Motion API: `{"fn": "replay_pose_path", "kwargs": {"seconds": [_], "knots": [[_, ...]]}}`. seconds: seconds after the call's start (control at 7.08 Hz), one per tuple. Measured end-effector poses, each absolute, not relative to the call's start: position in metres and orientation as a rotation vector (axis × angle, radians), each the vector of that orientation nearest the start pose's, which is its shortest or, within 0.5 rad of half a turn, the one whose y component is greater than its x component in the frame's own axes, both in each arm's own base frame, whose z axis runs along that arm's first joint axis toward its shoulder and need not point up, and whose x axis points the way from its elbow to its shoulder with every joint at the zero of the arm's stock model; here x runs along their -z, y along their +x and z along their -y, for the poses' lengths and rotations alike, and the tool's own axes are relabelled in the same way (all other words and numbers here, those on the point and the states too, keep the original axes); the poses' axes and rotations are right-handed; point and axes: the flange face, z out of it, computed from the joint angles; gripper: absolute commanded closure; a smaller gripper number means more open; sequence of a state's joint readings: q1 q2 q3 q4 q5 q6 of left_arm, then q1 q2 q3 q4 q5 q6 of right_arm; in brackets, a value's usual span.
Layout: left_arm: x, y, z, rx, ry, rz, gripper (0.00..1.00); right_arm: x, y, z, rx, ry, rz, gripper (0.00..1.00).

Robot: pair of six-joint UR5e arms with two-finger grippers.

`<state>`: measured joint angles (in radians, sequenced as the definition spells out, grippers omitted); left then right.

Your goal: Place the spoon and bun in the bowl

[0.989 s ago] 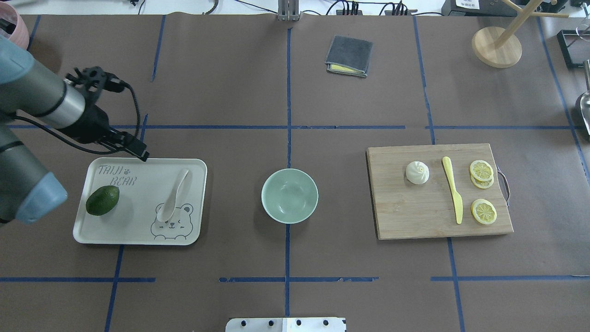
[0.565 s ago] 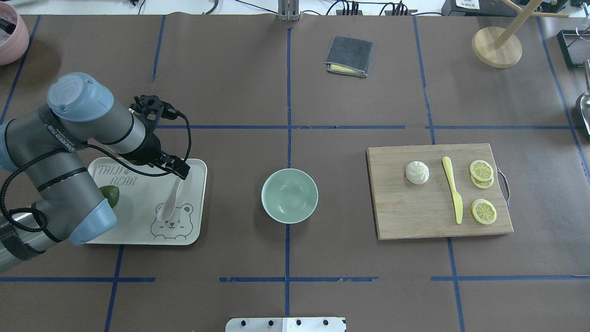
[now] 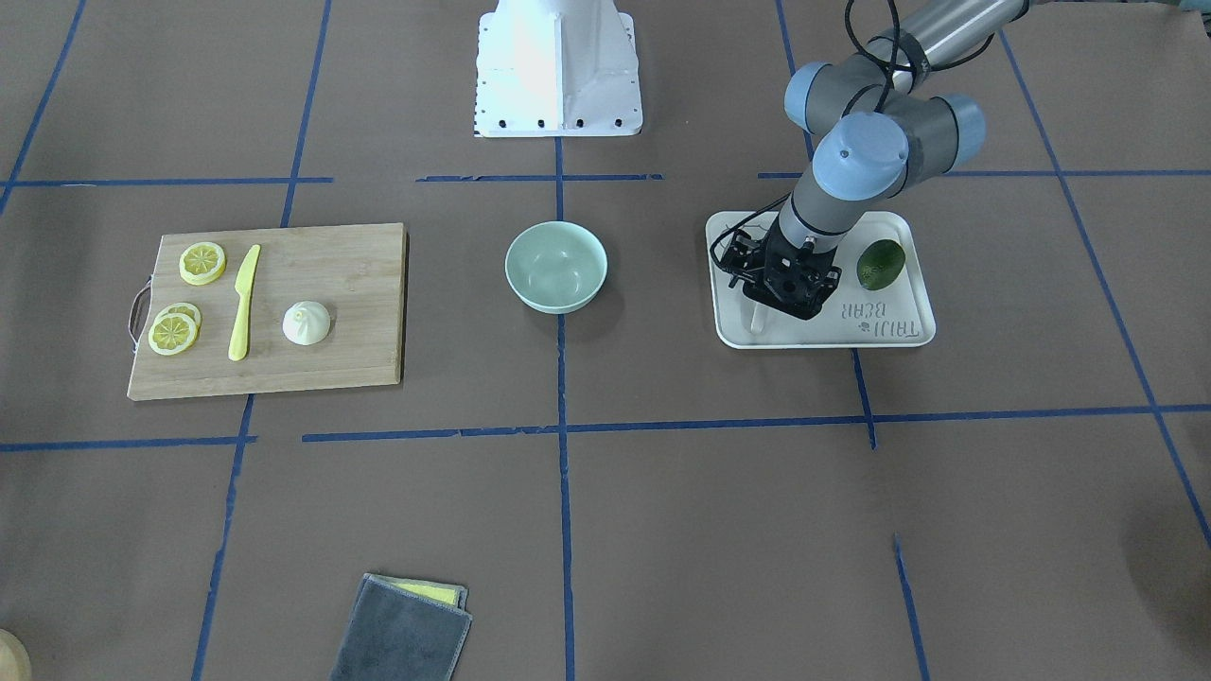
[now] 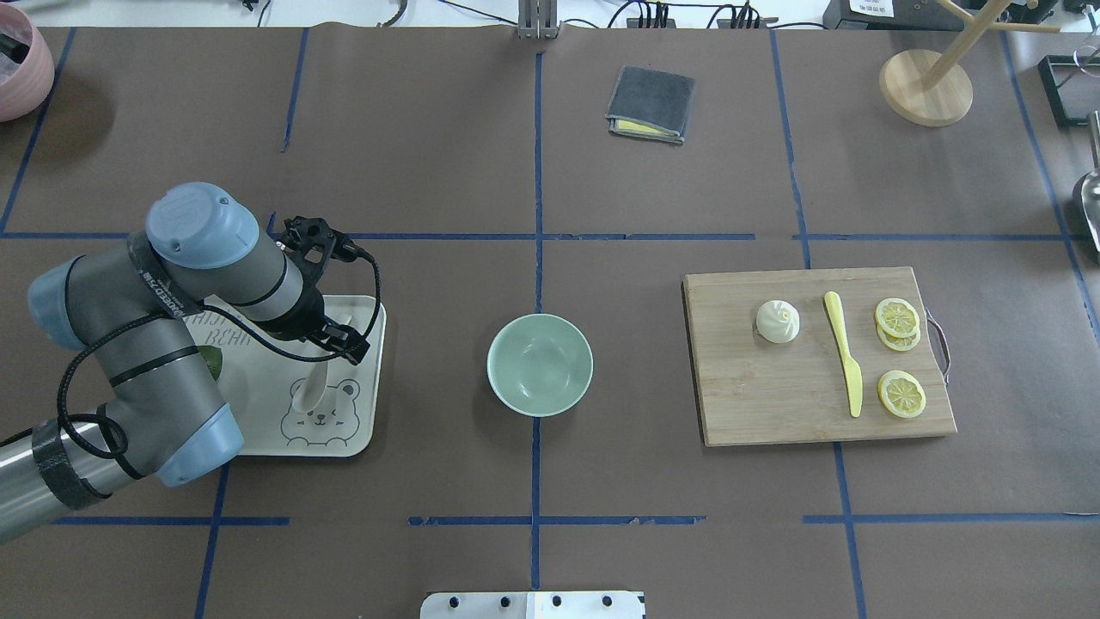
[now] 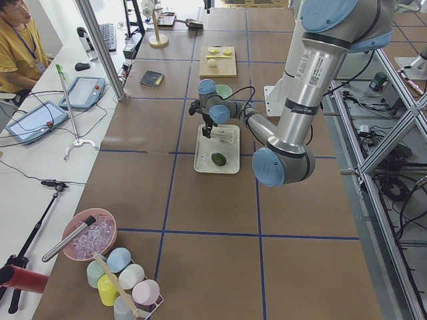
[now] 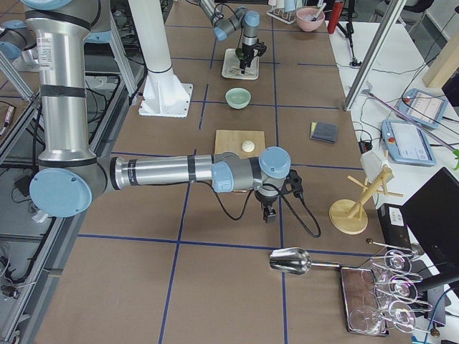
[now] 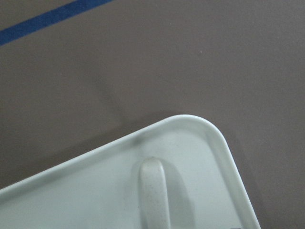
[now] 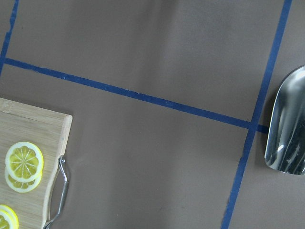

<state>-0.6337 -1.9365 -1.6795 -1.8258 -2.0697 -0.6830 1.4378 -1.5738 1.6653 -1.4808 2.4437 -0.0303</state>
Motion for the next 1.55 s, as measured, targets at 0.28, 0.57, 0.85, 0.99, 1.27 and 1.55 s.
{"fn": "replay_pose_path", "kwargs": {"seconds": [0.28, 0.57, 0.85, 0.99, 1.27, 1.55], "knots": [[-0.380, 0.461, 0.442, -0.421, 0.149, -0.846, 1.00, -0.597, -0.011, 0.501, 0.231, 0.122, 0.893, 0.00], [-0.374, 0.457, 0.440, -0.415, 0.155, -0.855, 1.00, -0.598, -0.011, 0.500, 0.230, 0.119, 0.898, 0.00], [-0.327, 0.456, 0.442, -0.372, 0.189, -0.916, 1.00, -0.596, -0.012, 0.499, 0.231, 0.117, 0.916, 0.00], [-0.286, 0.461, 0.447, -0.316, 0.201, -0.968, 1.00, -0.596, -0.012, 0.499, 0.232, 0.117, 0.924, 0.00], [-0.213, 0.487, 0.450, -0.133, 0.230, -1.084, 1.00, -0.593, -0.013, 0.499, 0.235, 0.121, 0.932, 0.00], [-0.182, 0.534, 0.437, 0.001, 0.301, -1.195, 1.00, -0.591, -0.013, 0.500, 0.237, 0.125, 0.935, 0.00]]}}
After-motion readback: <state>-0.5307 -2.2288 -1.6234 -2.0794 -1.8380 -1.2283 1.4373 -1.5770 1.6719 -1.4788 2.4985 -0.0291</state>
